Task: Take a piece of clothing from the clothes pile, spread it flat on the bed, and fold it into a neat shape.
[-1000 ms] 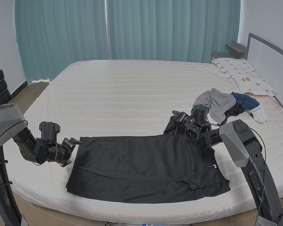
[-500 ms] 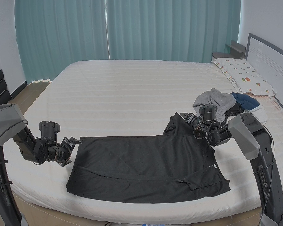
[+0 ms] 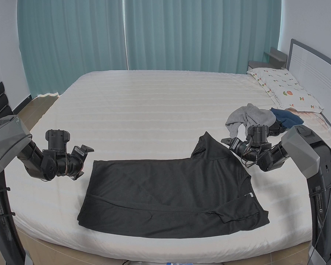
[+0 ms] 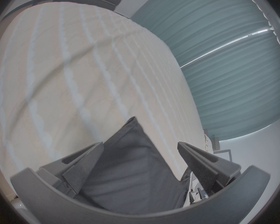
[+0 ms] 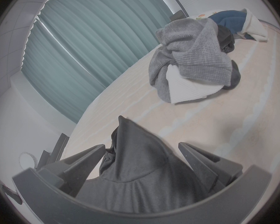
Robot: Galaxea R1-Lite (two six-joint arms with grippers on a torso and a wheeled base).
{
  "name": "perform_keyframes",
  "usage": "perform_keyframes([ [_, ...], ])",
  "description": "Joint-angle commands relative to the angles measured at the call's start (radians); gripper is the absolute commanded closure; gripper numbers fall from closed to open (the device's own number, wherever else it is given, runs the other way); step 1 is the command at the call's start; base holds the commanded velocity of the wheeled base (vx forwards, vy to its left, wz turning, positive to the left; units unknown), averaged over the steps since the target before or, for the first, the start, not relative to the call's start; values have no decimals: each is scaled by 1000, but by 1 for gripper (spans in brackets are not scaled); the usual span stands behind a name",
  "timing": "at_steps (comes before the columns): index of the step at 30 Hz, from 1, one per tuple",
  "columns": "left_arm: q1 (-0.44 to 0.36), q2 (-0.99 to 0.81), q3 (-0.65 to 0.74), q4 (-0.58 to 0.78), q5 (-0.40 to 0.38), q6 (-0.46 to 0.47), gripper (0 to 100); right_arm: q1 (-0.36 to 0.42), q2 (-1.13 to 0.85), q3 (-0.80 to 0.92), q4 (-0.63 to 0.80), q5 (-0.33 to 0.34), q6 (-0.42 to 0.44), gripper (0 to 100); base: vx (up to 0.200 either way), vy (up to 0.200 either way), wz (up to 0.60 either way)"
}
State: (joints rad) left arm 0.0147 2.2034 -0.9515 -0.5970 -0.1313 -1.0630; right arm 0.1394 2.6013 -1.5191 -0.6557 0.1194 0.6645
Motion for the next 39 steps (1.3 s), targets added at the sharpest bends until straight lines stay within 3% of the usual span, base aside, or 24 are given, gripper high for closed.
perform_keyframes([
  [1, -9, 44, -115, 3, -4, 58, 0, -12, -36, 50, -4, 2, -28, 0, 0, 0, 0],
  [6, -27, 153, -193, 3, 4, 224, 0, -11, -61, 103, -5, 20, -49, 0, 0, 0, 0],
  [14, -27, 254, -300, 3, -7, 314, 0, -11, -70, 129, -12, 28, -51, 0, 0, 0, 0],
  [20, -27, 312, -374, -4, 4, 322, 0, -14, -72, 140, -12, 28, -52, 0, 0, 0, 0],
  [32, -24, 329, -377, -7, 9, 324, 0, -12, -61, 123, -48, 29, -52, 0, 0, 0, 0],
  [33, -24, 329, -377, -9, 10, 324, 100, -12, -58, 120, -47, 31, -52, 0, 0, 0, 0],
  [39, -22, 315, -372, -9, 38, 316, 100, -18, -26, 62, -28, 40, -62, 0, 0, 0, 0],
])
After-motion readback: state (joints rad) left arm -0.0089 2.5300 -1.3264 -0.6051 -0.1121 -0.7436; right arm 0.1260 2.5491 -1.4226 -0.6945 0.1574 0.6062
